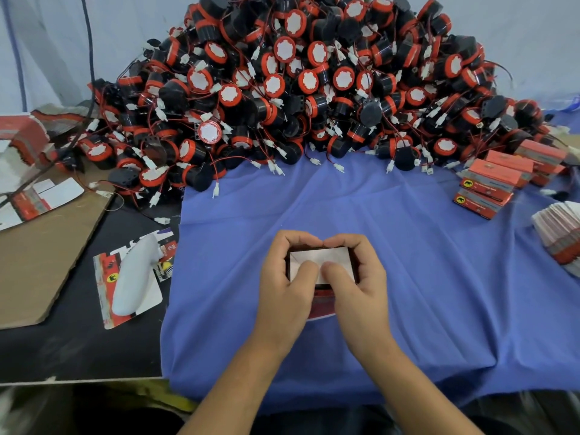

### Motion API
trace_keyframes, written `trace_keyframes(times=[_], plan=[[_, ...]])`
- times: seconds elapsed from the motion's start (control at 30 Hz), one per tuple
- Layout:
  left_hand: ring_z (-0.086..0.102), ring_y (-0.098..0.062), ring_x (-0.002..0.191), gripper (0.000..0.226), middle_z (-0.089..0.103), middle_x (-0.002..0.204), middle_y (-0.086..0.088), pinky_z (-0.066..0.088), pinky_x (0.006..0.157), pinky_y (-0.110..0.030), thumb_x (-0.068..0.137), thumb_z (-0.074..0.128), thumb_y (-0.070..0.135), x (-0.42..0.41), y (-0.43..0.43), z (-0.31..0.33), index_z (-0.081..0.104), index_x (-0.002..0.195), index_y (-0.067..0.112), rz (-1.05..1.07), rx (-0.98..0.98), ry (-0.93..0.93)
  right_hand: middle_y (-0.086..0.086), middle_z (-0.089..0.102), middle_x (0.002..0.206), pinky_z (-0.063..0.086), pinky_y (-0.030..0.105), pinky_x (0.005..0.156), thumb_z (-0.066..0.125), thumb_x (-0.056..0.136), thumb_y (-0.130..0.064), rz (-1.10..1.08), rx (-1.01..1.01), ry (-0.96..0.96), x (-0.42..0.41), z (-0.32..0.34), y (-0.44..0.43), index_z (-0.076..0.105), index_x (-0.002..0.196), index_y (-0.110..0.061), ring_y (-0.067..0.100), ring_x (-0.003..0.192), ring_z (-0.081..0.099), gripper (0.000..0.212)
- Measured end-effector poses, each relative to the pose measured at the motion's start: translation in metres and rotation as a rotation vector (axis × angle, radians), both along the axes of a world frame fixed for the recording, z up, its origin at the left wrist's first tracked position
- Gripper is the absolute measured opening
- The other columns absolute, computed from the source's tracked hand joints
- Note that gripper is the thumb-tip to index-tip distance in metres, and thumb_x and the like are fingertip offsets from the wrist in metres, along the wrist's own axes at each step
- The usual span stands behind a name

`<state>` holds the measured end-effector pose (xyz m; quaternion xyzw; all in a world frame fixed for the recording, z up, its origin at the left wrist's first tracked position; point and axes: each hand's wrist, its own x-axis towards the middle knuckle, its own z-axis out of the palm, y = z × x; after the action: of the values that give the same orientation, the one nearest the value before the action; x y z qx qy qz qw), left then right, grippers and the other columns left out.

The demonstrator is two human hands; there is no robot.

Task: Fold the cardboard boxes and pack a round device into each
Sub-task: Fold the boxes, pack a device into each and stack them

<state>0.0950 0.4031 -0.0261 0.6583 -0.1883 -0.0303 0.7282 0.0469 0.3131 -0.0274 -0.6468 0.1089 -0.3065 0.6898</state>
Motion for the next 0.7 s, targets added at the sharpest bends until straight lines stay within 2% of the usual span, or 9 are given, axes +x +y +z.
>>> trace_keyframes(times=[0.07, 0.13, 0.2, 0.3, 0.4, 0.47, 0.53, 0.6, 0.7], plan=[[0.069, -0.02, 0.095, 0.036, 0.069, 0.1, 0.003, 0.059, 0.076, -0.032, 0.076, 0.05, 0.003, -0.002, -0.002, 0.001, 0.064, 0.099, 0.027, -0.009, 0.01, -0.011, -0.004, 0.067, 0.082, 0.055, 0.026, 0.062, 0.05, 0.077, 0.004, -0.027, 0.001, 0.011, 0.0, 0.001, -0.001, 0.063, 0.094, -0.02, 0.013, 0.073, 0.065, 0.032], [0.07, -0.018, 0.095, 0.041, 0.07, 0.101, 0.006, 0.057, 0.075, -0.024, 0.078, 0.05, -0.002, -0.003, -0.004, 0.003, 0.064, 0.099, 0.03, -0.018, 0.017, -0.027, 0.006, 0.068, 0.085, 0.058, 0.037, 0.063, 0.051, 0.079, 0.005, -0.043, 0.02, 0.022, 0.001, 0.001, -0.002, 0.064, 0.094, -0.02, 0.027, 0.076, 0.067, 0.032], [0.07, -0.018, 0.098, 0.048, 0.07, 0.102, 0.007, 0.058, 0.077, -0.024, 0.08, 0.048, -0.009, -0.003, -0.006, 0.003, 0.065, 0.099, 0.032, -0.031, 0.023, -0.043, 0.013, 0.068, 0.087, 0.059, 0.048, 0.066, 0.052, 0.079, 0.001, -0.044, 0.036, 0.043, 0.001, 0.001, -0.003, 0.065, 0.093, -0.021, 0.038, 0.081, 0.067, 0.029], [0.069, -0.015, 0.101, 0.051, 0.069, 0.104, 0.01, 0.056, 0.079, -0.021, 0.08, 0.048, -0.009, -0.001, -0.007, 0.006, 0.065, 0.101, 0.034, -0.035, 0.036, -0.059, 0.017, 0.069, 0.09, 0.058, 0.055, 0.069, 0.053, 0.079, -0.003, -0.04, 0.038, 0.067, 0.002, 0.002, -0.005, 0.066, 0.094, -0.019, 0.043, 0.085, 0.067, 0.026], [0.067, -0.007, 0.102, 0.04, 0.067, 0.107, 0.015, 0.054, 0.078, -0.018, 0.081, 0.051, 0.009, 0.0, -0.007, 0.01, 0.064, 0.105, 0.039, -0.06, 0.046, 0.018, 0.006, 0.07, 0.085, 0.056, 0.043, 0.064, 0.055, 0.079, -0.01, -0.074, 0.078, 0.079, 0.004, 0.003, -0.008, 0.068, 0.087, -0.02, 0.028, 0.076, 0.065, 0.018], [0.069, -0.009, 0.096, 0.032, 0.069, 0.11, 0.011, 0.056, 0.077, -0.023, 0.082, 0.053, 0.027, 0.005, -0.004, 0.015, 0.065, 0.108, 0.042, -0.143, 0.043, 0.215, -0.002, 0.067, 0.08, 0.05, 0.026, 0.062, 0.055, 0.081, -0.015, -0.113, 0.109, 0.051, 0.005, 0.005, -0.011, 0.069, 0.083, -0.019, 0.013, 0.073, 0.06, 0.015], [0.072, -0.018, 0.091, 0.033, 0.072, 0.109, 0.0, 0.059, 0.076, -0.033, 0.081, 0.057, 0.042, 0.013, 0.003, 0.021, 0.067, 0.113, 0.04, -0.291, 0.067, 0.435, -0.003, 0.067, 0.08, 0.048, 0.02, 0.061, 0.054, 0.086, -0.018, -0.131, 0.119, 0.01, 0.006, 0.008, -0.014, 0.07, 0.081, -0.019, 0.011, 0.073, 0.059, 0.016], [0.072, -0.025, 0.101, 0.046, 0.072, 0.12, -0.011, 0.059, 0.091, -0.044, 0.082, 0.066, 0.045, 0.02, 0.01, 0.022, 0.066, 0.124, 0.028, -0.431, 0.099, 0.527, -0.002, 0.067, 0.078, 0.047, 0.02, 0.061, 0.051, 0.09, -0.02, -0.131, 0.091, -0.022, 0.006, 0.011, -0.014, 0.07, 0.078, -0.019, 0.012, 0.072, 0.06, 0.022], [0.07, -0.027, 0.108, 0.061, 0.069, 0.13, -0.014, 0.056, 0.098, -0.043, 0.077, 0.079, 0.034, 0.025, 0.016, 0.024, 0.062, 0.134, 0.022, -0.559, 0.032, 0.581, -0.004, 0.069, 0.077, 0.048, 0.019, 0.061, 0.046, 0.095, -0.021, -0.125, 0.056, -0.04, 0.004, 0.013, -0.014, 0.07, 0.076, -0.017, 0.008, 0.07, 0.061, 0.031]])
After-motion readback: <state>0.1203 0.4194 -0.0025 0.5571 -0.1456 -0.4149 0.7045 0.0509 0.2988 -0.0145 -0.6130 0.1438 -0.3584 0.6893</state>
